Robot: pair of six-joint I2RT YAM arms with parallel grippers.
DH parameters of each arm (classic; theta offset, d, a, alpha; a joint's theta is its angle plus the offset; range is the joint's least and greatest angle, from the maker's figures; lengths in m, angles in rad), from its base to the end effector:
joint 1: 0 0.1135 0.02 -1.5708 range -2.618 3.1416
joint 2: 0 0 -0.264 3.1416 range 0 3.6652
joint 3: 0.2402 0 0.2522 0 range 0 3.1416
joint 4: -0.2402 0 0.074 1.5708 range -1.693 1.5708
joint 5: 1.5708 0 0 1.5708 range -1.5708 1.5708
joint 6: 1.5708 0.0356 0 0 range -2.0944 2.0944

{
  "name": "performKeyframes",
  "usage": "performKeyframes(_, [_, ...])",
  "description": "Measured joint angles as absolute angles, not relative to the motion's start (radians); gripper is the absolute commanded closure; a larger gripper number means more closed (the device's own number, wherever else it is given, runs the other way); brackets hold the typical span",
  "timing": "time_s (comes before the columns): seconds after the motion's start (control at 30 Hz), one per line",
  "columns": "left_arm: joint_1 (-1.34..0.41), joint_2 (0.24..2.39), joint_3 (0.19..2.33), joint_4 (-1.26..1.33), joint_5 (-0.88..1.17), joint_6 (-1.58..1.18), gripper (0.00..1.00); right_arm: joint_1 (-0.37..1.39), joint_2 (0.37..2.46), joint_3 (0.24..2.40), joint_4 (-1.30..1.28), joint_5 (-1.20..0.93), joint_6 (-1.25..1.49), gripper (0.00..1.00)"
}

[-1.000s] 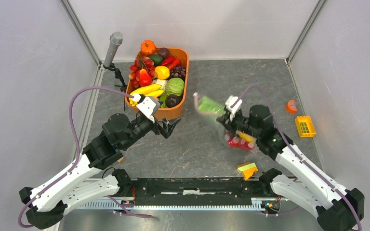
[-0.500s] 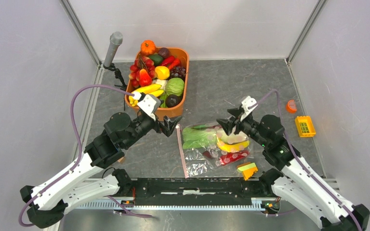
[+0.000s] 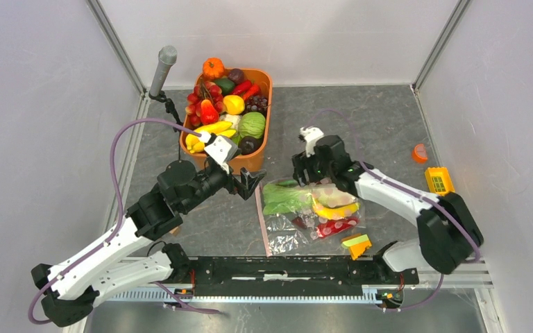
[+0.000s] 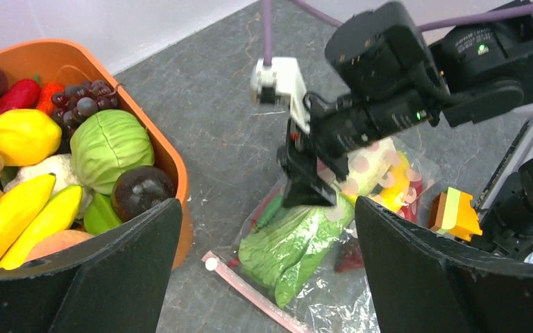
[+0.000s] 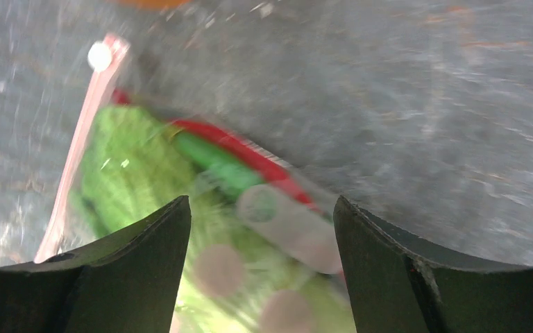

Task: Place the food in the zip-top bag and seal the zipper
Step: Place the zipper food storage bag at the center of the board.

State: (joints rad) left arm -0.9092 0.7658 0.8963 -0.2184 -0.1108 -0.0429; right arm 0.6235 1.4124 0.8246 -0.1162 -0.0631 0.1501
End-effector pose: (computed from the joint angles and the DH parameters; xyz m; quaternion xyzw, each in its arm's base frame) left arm 0.1098 -0.1347 0.3782 0.2751 0.6840 -0.2727 0.6181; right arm 0.2414 0.1764 0.2174 -0.2256 0.8787 0.1849 0.3779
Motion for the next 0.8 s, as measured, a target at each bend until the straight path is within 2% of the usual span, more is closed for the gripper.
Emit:
performKeyframes(0.17, [-0.909,0.752,0.872,-0.228,-0.142,-0.06,0.0,0.771,1.444,0.799,-0.118,-0.098,0.038,0.18])
performKeyframes(0.4, [-0.909,0.722,0.816,-0.209,-0.224,-0.067,0.0,0.81,1.277,0.667,-0.051,-0.165,-0.033,0.11])
performKeyframes(0.63, [-0.909,0.708,0.815,-0.209,-0.253,-0.071,0.0,0.81,0.96,0.615,0.005,-0.04,0.116,0.04])
performKeyframes(0.8, [-0.909,0.693,0.804,-0.203,-0.253,-0.077,0.0,0.809,0.622,0.388,-0.031,0.108,0.385,0.02])
